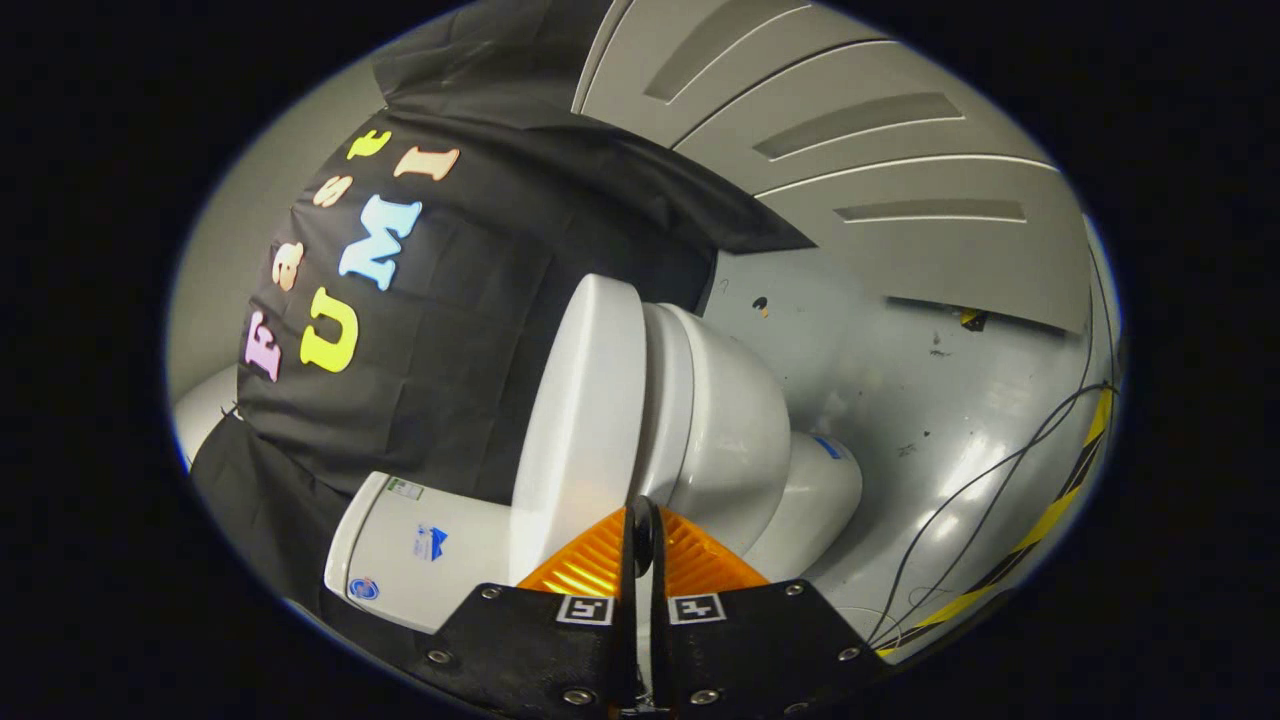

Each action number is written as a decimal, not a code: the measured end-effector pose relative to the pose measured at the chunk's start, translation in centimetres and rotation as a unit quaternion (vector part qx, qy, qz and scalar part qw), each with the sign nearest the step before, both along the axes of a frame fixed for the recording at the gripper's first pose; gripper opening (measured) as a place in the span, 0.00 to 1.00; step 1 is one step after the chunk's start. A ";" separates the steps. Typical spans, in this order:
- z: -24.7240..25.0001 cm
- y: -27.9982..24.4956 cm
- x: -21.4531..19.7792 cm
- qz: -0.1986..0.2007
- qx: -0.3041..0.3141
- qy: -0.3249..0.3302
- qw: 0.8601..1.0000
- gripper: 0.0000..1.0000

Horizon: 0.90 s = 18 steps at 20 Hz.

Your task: Open the toilet lid.

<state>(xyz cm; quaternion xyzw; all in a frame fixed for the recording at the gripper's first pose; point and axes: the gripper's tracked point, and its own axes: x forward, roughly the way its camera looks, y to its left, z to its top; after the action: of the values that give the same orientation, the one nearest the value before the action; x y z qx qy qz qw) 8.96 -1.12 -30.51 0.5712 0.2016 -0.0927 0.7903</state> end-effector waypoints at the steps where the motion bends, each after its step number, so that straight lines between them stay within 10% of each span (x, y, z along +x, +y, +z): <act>1: 0.0 0.1 0.1 -0.002 0.000 0.001 1.000 0.01; 18: 1.0 -0.1 -0.3 0.027 -0.026 0.032 0.999 0.00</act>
<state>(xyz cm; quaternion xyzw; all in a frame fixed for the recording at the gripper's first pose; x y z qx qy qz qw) 8.71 -1.24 -29.49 0.5415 0.2398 -0.0949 0.8002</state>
